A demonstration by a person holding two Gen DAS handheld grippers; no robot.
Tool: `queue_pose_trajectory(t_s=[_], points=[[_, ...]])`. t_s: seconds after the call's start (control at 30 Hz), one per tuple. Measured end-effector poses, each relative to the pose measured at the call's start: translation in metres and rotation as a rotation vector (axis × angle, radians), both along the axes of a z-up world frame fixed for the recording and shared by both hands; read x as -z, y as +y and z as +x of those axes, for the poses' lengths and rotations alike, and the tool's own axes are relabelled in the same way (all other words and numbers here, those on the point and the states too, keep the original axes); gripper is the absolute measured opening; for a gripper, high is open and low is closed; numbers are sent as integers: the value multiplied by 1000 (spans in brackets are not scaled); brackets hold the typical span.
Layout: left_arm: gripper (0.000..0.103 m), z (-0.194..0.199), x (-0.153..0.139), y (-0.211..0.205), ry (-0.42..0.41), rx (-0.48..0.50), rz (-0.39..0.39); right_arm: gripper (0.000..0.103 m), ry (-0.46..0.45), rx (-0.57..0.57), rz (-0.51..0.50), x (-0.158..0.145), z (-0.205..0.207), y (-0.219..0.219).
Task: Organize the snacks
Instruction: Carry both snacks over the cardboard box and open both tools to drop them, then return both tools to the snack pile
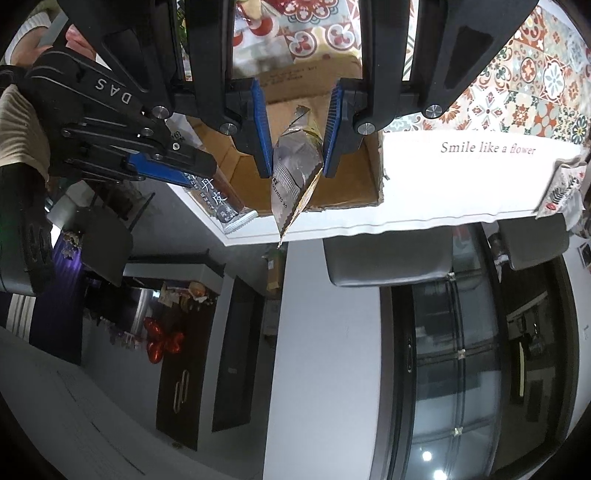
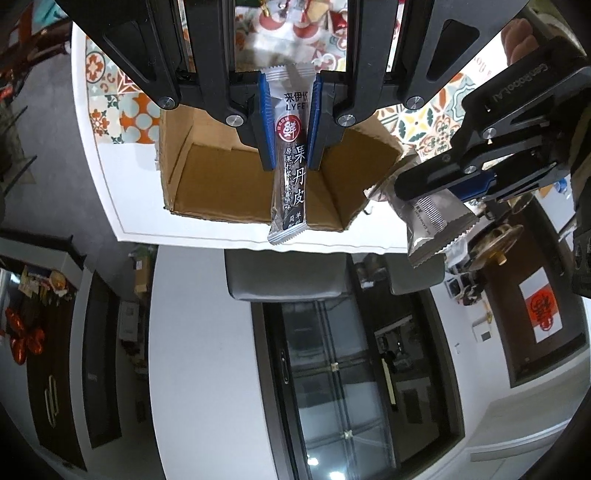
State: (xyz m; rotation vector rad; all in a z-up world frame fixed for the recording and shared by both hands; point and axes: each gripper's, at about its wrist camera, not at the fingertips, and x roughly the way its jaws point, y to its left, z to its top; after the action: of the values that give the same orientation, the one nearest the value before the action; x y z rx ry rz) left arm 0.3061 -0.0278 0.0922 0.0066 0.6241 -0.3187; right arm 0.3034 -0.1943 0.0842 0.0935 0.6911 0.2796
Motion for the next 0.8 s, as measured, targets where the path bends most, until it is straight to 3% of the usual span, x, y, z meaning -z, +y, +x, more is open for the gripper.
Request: queue_pose_trajectory(t_s=[0.37,0.47,0.6,0.8], points=[[28,40,29,-5,104,-23,10,18,66,17,-6,25,38,-8],[36,43,33,-5,105,-36,32,20,71,27,-8,29,41,-9],[46,36,33,-2,91,-52,40,39,48,52,-41,28,34,-8],[55,7,28,7,60,-73,40,39,22,45,-40,21,6,-5]])
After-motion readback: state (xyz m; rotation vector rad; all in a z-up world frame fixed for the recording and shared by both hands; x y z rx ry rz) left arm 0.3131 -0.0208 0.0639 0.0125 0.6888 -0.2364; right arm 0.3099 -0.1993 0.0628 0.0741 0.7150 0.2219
